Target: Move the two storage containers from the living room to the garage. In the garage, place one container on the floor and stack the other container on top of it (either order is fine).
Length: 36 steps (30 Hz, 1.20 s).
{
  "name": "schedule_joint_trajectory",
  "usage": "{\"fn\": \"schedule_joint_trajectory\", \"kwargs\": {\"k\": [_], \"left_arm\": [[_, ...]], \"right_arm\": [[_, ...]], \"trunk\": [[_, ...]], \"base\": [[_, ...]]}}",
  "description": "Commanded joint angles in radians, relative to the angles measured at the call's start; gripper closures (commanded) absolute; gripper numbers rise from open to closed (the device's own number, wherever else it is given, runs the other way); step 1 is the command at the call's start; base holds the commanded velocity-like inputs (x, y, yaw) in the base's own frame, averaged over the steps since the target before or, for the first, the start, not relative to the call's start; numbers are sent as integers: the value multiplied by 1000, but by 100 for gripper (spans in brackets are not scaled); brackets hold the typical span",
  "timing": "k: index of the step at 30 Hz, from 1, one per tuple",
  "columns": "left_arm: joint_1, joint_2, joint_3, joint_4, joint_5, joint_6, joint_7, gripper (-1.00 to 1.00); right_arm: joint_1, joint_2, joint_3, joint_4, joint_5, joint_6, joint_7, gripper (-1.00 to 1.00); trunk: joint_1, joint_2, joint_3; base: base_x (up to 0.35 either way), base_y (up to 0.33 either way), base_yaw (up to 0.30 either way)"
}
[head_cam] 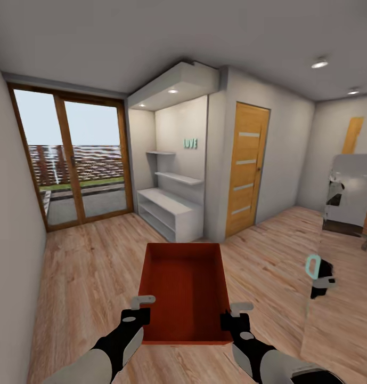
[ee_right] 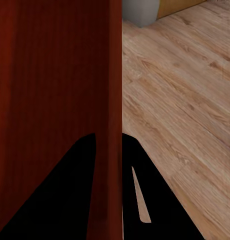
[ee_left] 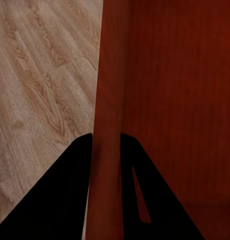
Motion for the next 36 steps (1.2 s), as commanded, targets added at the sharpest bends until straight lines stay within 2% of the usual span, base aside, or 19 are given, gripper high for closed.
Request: {"fn": "schedule_joint_trajectory", "kwargs": {"k": [1,17,36], "left_arm": [[-1,4,75,-6,-11,-11,13,100],[-1,4,75,-7,-11,-12,14,100],[-1,4,75,-10,-10,-13,16,100]], "right_arm": [[0,1,-58,1,13,2,5,100],[0,1,-58,1,13,1,5,100],[0,1,-58,1,13,2,5,100]], "trunk": [[1,-1,-2],[1,-1,-2],[1,-1,-2]], "base": [[319,0,0],[319,0,-7],[321,0,-266]]}}
